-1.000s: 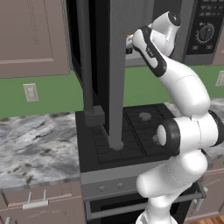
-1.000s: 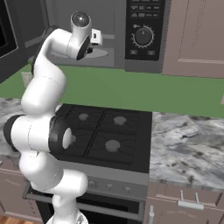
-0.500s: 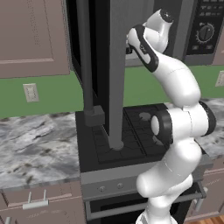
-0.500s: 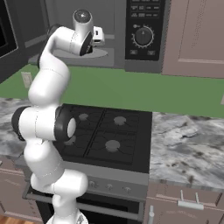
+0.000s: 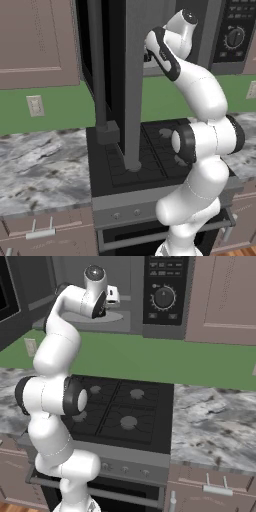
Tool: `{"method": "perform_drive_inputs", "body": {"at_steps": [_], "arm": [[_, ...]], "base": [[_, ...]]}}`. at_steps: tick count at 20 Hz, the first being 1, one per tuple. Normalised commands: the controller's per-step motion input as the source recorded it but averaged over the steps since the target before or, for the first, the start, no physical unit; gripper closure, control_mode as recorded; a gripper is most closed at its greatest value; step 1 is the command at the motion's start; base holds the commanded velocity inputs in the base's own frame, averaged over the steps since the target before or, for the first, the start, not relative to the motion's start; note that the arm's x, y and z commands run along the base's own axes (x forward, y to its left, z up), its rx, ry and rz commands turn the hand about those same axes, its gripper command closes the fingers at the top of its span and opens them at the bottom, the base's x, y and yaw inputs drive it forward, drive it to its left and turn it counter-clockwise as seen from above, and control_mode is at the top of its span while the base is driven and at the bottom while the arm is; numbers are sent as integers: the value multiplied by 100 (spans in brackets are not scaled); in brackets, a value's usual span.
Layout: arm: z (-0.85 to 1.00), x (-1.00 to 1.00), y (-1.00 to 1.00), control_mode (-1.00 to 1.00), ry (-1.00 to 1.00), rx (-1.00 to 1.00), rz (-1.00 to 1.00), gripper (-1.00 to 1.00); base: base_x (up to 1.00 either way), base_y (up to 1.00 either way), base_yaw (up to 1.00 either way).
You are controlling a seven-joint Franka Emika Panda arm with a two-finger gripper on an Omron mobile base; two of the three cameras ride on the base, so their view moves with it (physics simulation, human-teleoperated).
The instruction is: Pick the cup of tea, navigate to the dining table, and place it on the saucer.
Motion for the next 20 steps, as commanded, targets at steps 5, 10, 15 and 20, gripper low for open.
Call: {"method": "perform_drive_inputs", "body": {"at_steps": [5,10,15,20], "arm": [[-7,0,0,-100,0,0,0,100],[-24,5,0,-100,0,0,0,100],[7,-52,0,-100,0,0,1,100],[67,-100,0,-100,0,2,3,100]], "base": [[0,0,0],[0,0,0],[0,0,0],[0,0,0]]}}
